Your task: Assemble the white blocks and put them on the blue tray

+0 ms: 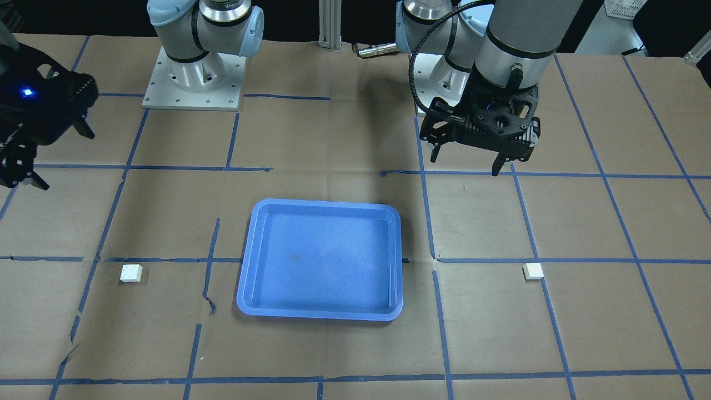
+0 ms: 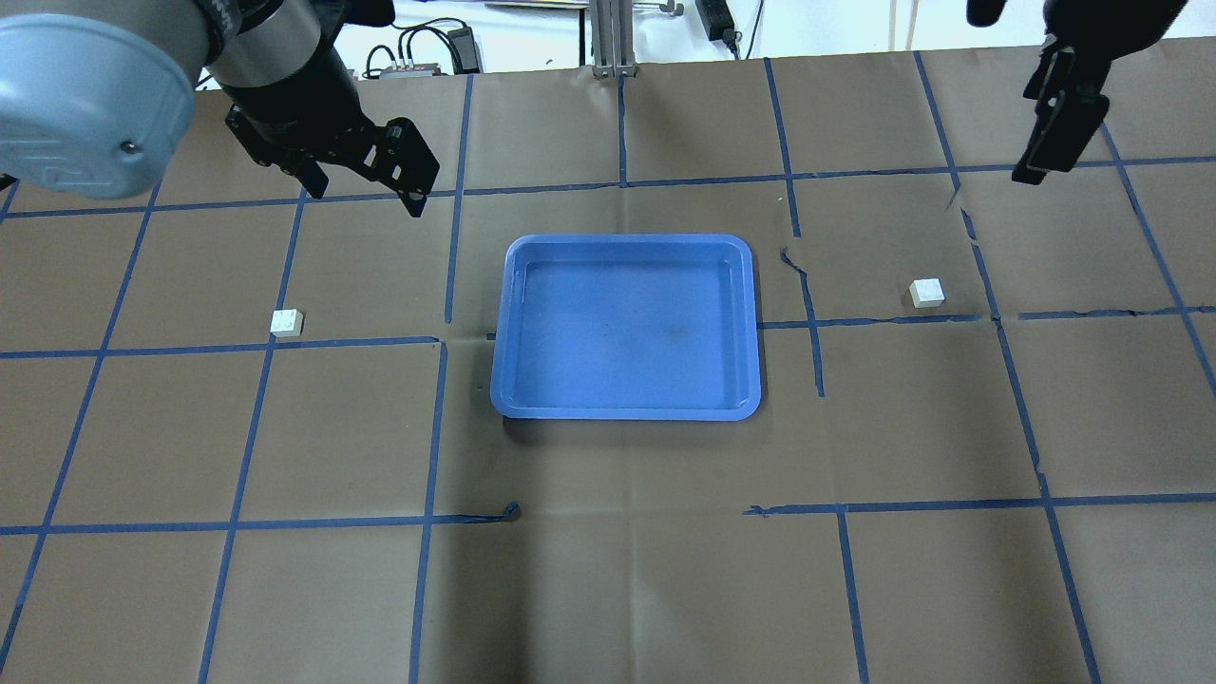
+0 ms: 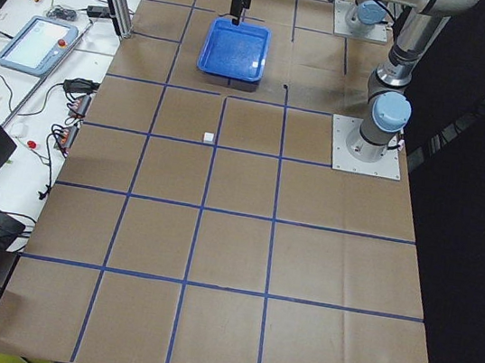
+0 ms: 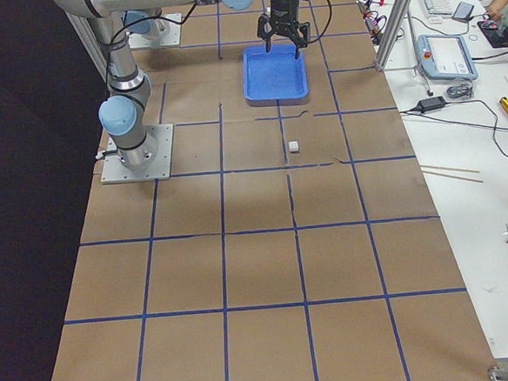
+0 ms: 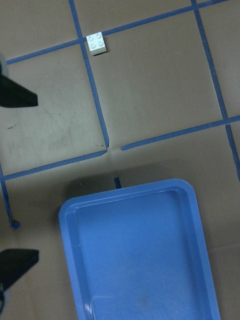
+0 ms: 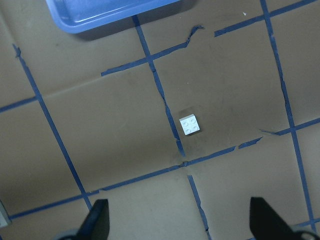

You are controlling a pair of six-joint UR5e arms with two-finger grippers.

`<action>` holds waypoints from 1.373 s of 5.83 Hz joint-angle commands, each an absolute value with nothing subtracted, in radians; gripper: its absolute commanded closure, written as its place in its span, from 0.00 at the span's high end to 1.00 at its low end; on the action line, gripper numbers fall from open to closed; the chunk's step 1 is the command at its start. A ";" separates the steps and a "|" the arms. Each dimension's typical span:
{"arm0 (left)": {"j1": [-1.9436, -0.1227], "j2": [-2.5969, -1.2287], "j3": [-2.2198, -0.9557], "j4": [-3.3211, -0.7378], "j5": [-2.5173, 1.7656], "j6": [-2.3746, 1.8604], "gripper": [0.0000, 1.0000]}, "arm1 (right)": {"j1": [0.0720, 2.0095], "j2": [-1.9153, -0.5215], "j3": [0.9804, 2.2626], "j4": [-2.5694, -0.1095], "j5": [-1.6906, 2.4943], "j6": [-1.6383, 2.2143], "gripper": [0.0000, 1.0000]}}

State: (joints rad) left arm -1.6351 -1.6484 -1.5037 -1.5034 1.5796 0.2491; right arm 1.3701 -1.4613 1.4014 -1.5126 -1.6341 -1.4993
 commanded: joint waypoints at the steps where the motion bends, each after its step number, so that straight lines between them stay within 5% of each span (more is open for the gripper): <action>1: -1.623 -1.675 -1.506 -1.490 1.583 0.410 0.99 | 1.242 -1.434 1.402 -1.517 -1.542 -1.905 1.00; 5: -1.429 -1.788 -1.511 -1.402 1.582 0.896 0.99 | 1.129 -1.292 1.434 -1.525 -1.282 -2.235 1.00; 8: -1.321 -1.900 -1.589 -1.188 1.577 1.374 0.98 | 1.052 -1.214 1.616 -1.668 -1.148 -2.237 1.00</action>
